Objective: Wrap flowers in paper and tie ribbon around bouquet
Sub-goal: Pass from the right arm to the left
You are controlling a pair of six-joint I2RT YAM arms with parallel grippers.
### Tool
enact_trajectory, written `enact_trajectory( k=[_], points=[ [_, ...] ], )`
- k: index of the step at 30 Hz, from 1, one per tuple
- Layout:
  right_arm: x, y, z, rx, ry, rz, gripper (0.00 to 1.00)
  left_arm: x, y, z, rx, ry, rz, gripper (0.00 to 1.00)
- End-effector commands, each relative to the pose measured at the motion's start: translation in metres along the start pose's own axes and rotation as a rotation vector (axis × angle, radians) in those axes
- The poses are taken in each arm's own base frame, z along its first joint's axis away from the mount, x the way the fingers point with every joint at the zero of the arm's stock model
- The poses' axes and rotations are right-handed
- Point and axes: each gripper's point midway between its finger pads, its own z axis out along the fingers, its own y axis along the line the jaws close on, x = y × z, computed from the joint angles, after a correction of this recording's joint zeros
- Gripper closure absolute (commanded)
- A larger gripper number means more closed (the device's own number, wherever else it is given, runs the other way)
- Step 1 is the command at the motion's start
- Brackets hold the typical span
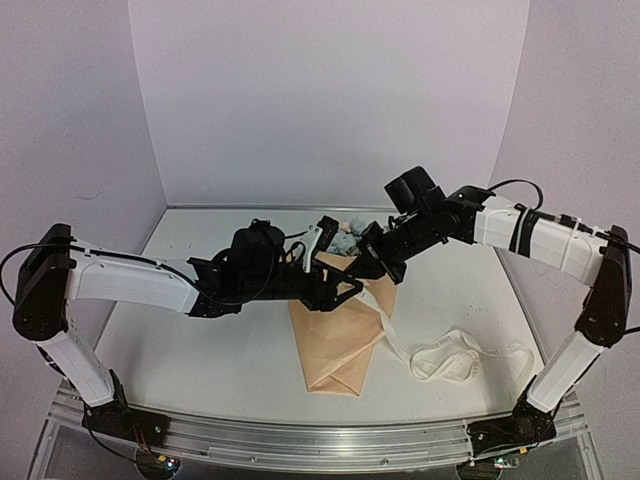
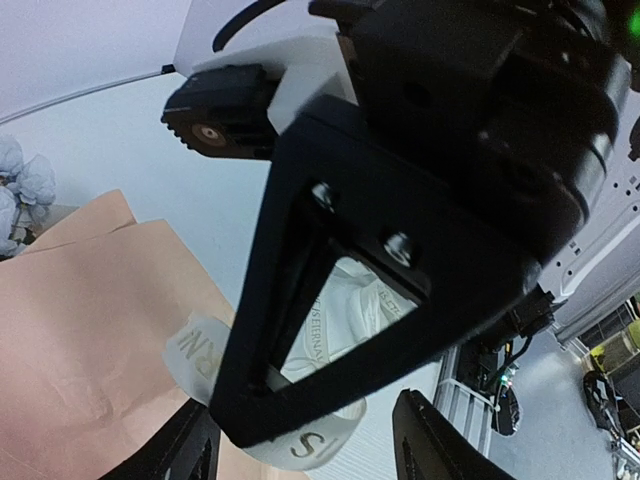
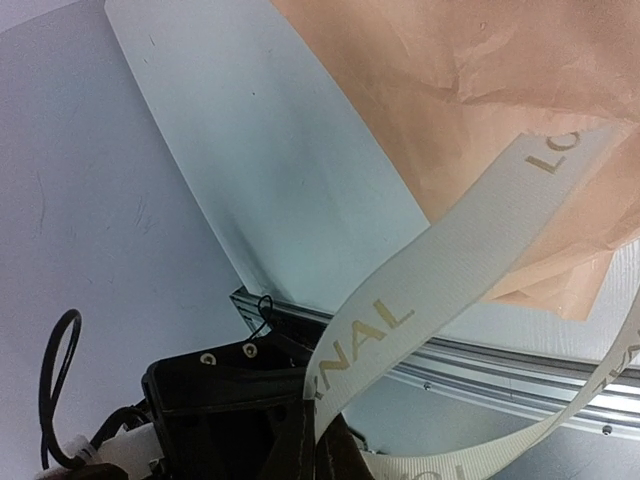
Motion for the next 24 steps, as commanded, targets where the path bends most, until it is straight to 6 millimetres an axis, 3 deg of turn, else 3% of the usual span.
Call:
enact_trajectory(
  k=[1, 5, 10, 12, 15, 18, 21, 24],
  points=[
    [0.006, 0.017, -0.008, -0.049, -0.012, -0.027, 1.0, -0.023, 0.004, 0.002, -0.032, -0.11, -0.013, 0.42],
    [0.006, 0.013, -0.006, -0.042, -0.009, -0.024, 1.0, -0.024, 0.001, 0.008, -0.01, -0.11, -0.02, 0.55],
    [0.006, 0.012, -0.008, -0.043, -0.014, -0.047, 1.0, -0.02, 0.001, 0.013, 0.002, -0.096, -0.04, 0.89],
    [0.007, 0.011, -0.009, -0.043, -0.018, -0.064, 0.98, -0.018, 0.004, 0.011, -0.013, -0.099, -0.05, 0.96],
    [0.007, 0.006, -0.013, -0.033, -0.028, -0.103, 0.81, -0.018, 0.01, 0.007, -0.051, -0.115, -0.069, 1.0],
    [0.006, -0.015, -0.025, 0.032, -0.069, -0.171, 0.5, -0.018, 0.021, 0.0, -0.11, -0.14, -0.101, 1.0],
    [0.003, -0.055, -0.047, 0.138, -0.121, -0.227, 0.34, -0.015, 0.031, -0.01, -0.176, -0.14, -0.138, 1.0],
    [-0.007, -0.108, -0.069, 0.255, -0.19, -0.229, 0.26, -0.016, 0.042, -0.029, -0.255, -0.167, -0.162, 1.0]
  ],
)
